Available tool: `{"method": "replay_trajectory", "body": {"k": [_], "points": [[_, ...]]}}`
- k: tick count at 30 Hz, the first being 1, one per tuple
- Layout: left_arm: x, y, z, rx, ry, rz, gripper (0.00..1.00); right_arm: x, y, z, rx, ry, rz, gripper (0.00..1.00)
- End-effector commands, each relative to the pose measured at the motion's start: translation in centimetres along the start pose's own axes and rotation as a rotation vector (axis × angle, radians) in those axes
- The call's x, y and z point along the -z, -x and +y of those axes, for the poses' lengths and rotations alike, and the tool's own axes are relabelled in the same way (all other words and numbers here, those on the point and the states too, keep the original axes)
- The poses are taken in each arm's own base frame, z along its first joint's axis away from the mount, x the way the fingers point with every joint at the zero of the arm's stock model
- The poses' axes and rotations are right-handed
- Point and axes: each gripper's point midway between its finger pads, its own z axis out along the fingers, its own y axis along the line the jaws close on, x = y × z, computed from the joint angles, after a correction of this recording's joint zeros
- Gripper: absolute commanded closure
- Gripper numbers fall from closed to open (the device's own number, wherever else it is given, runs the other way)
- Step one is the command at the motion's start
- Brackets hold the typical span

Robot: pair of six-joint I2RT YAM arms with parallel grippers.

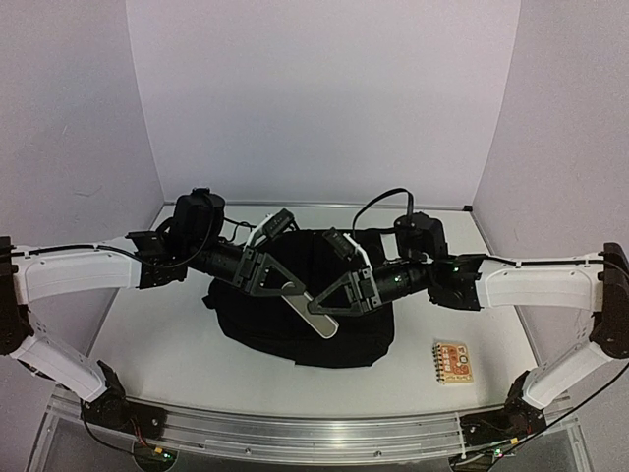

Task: Pack the student bag
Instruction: Pick up the personal item from the center of the board, then place the personal item in the student bag.

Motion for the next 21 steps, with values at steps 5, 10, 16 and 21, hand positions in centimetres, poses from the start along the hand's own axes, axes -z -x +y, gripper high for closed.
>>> {"method": "replay_trajectory", "body": {"k": [5, 10, 16, 21], "points": [[1.4, 2.0, -1.1, -0.047, 0.057, -0.106, 0.99, 1.9, 3.6, 0.1, 0.053, -0.025, -0.142, 0.53], [5.4, 4.1, 3.1, 0.039, 0.342, -0.274, 1.0, 3.9, 5.8, -3.4, 0.078, -0.289, -0.265, 0.19], [10.9, 4.4, 8.0, 0.216, 0.581, -0.4, 1.0, 8.1, 7.3, -9.6, 0.034, -0.753, -0.336, 0.21], [13.4, 4.1, 10.6, 0.327, 0.633, -0.463, 1.0, 10.1, 9.4, -11.8, 0.002, -0.956, -0.395, 0.33]]}}
